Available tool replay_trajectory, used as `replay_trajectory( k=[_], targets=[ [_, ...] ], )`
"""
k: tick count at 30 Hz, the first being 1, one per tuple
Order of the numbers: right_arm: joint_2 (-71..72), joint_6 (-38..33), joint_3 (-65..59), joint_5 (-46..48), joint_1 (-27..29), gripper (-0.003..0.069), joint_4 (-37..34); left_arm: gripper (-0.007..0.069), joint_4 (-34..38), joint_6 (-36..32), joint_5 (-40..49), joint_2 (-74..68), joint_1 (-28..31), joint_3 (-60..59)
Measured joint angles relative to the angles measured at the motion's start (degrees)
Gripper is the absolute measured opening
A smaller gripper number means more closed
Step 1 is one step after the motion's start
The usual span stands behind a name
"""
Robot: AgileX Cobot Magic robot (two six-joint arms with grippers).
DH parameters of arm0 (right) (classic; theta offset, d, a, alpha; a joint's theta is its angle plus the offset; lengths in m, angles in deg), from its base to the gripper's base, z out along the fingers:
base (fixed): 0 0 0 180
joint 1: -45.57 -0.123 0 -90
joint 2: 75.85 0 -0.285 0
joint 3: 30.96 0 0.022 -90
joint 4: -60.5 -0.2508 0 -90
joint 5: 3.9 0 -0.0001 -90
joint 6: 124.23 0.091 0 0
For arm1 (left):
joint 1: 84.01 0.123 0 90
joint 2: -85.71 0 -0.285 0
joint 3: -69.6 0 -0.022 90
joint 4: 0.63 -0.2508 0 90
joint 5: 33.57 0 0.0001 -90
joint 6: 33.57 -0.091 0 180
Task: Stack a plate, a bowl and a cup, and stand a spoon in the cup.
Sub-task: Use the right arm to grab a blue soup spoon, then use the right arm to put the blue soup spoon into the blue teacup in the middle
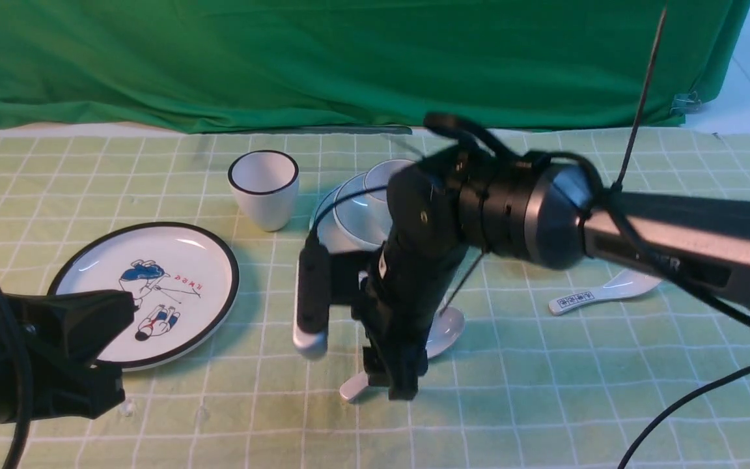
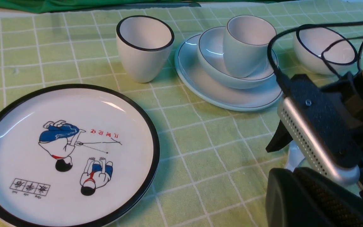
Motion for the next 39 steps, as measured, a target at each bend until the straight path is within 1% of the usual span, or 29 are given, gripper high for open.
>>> replay_trajectory(
  k=[3,5,7,10,11,14,16,18,19,20,23,24,25,28,29,30,31,32,33,35,36,39],
  targets=[
    [-0.02,-1.55,-2.12,-2.04,-0.06,0.0455,0.12,0.0014,0.0,0.0,0.0,0.0,0.0,0.0],
    [0.0,-1.83,-2.35,-2.24,-0.11,0.0431,0.05,0.0014,0.0,0.0,0.0,0.0,0.0,0.0],
    [0.0,-1.87,-2.35,-2.37,-0.11,0.0363,-0.15,0.0014,0.0,0.0,0.0,0.0,0.0,0.0],
    [0.0,-1.69,-2.35,-3.23,-0.11,0.0176,-0.27,0.0015,0.0,0.0,0.0,0.0,0.0,0.0],
    [0.0,-1.49,-2.35,-3.41,-0.11,0.016,-0.54,0.0015,0.0,0.0,0.0,0.0,0.0,0.0],
    [0.26,-0.37,-2.35,-3.75,-0.11,0.0167,-1.04,0.0015,0.0,0.0,0.0,0.0,0.0,0.0],
    [1.82,1.81,-2.47,-4.43,-0.11,0.0167,-1.29,0.0015,0.0,0.0,0.0,0.0,0.0,0.0],
    [4.62,4.57,-2.53,-7.02,-0.11,0.0167,-1.47,0.0015,0.0,0.0,0.0,0.0,0.0,0.0],
    [4.96,4.78,-2.53,-7.42,-0.11,0.0167,-1.45,0.0015,0.0,0.0,0.0,0.0,0.0,0.0],
    [7.59,6.68,-2.53,-10.8,-0.11,0.0167,-1.74,0.0015,0.0,0.0,0.0,0.0,0.0,0.0],
    [13.03,8.19,-2.53,-19.4,0.38,0.0167,-4.73,0.0016,-0.06,0.0,-0.06,0.0,0.0,0.0],
    [13.6,8.19,-2.53,-20.05,0.46,0.0167,-5.31,0.0017,-0.06,0.0,-0.06,0.0,0.0,0.0],
    [15.2,8.37,-2.53,-26.06,0.87,0.0167,-6.89,0.0017,-0.06,0.0,-0.2,0.0,0.0,0.0],
    [15.54,9.05,-2.53,-38.67,1.83,0.0167,-8.25,0.0017,-0.06,0.0,-0.32,0.0,0.0,0.0],
    [14.99,10.15,-2.53,-43.18,2.28,0.0167,-8.38,0.0017,-0.06,0.0,-0.32,0.0,0.0,0.0],
    [14.28,11.1,-2.53,-45.78,2.54,0.0167,-8.51,0.0017,-0.06,0.0,-0.32,0.0,0.0,0.0],
    [13.01,13.71,-2.53,-51.64,3.15,0.0167,-8.6,0.0017,-0.06,0.0,-0.32,0.0,0.0,0.0],
    [12.77,13.71,-2.53,-51.64,3.25,0.0167,-8.6,0.0017,-0.06,0.0,-0.32,0.0,0.0,0.0],
    [10.3,16.47,-2.53,-58.8,3.86,0.0167,-8.6,0.0017,-0.06,0.0,-0.32,0.0,0.0,0.0],
    [8.54,17.22,-2.53,-61.71,4.19,0.0167,-8.67,0.0017,-0.06,0.0,-0.32,0.0,0.0,0.0],
    [6.39,18.04,-2.58,-64.84,4.56,0.0167,-8.81,0.0017,-0.06,0.0,-0.32,0.0,0.0,0.0],
    [3.73,19.14,-2.86,-66.47,5.42,0.0167,-8.83,0.0017,-0.06,0.0,-0.32,0.0,0.0,0.0]
  ],
)
